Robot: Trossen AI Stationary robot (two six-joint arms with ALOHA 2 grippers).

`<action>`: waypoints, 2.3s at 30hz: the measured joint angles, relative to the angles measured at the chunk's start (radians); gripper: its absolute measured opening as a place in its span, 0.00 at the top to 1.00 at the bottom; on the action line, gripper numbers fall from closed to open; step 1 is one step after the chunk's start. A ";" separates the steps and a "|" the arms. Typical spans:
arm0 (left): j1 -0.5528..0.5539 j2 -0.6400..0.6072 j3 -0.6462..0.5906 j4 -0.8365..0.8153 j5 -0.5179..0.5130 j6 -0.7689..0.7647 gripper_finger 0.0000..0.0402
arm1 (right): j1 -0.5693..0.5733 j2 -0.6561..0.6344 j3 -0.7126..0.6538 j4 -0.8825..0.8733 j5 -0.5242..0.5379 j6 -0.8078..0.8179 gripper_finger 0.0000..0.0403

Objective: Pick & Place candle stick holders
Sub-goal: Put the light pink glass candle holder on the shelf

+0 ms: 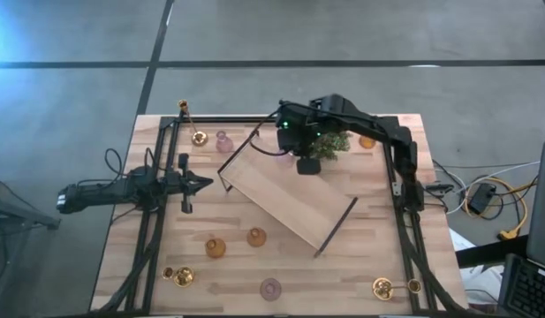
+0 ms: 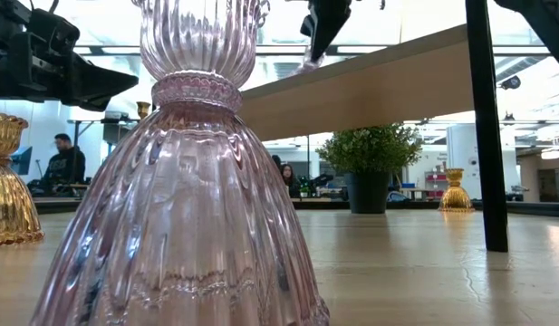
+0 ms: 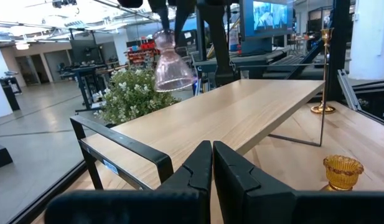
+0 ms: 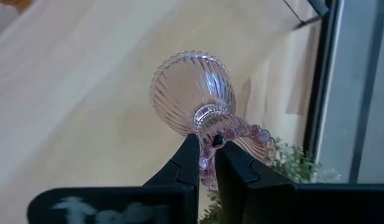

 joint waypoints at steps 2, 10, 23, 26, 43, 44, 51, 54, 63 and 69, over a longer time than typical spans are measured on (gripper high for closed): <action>0.000 0.000 0.000 0.000 0.000 0.000 0.95 | 0.000 0.000 0.000 0.000 0.004 -0.010 0.95; 0.000 0.000 0.000 0.000 0.000 0.000 0.95 | -0.002 0.014 -0.001 0.000 0.000 -0.014 0.95; 0.000 0.000 0.000 0.000 0.000 0.000 0.95 | 0.007 0.086 0.000 0.010 0.079 -0.102 0.95; 0.000 0.000 0.000 0.000 0.000 0.000 0.95 | 0.009 0.090 0.002 0.011 0.081 -0.101 0.95; 0.000 0.000 0.000 0.000 0.000 0.000 0.95 | 0.052 0.093 0.001 0.061 0.062 -0.118 0.95; 0.000 0.000 0.000 0.000 0.000 0.000 0.95 | 0.052 0.093 0.001 0.063 0.062 -0.117 0.95; 0.000 0.000 0.000 0.000 0.000 0.000 0.95 | 0.053 0.095 0.000 0.089 0.062 -0.115 0.93; 0.000 0.000 0.000 0.000 0.000 0.000 0.95 | 0.052 0.095 0.000 0.089 0.062 -0.105 0.88; 0.000 0.000 0.000 0.000 0.000 0.000 0.95 | 0.052 0.095 -0.001 0.087 0.072 -0.096 0.87; 0.000 0.000 0.000 0.000 0.000 0.000 0.95 | 0.052 0.095 -0.001 0.087 0.072 -0.096 0.88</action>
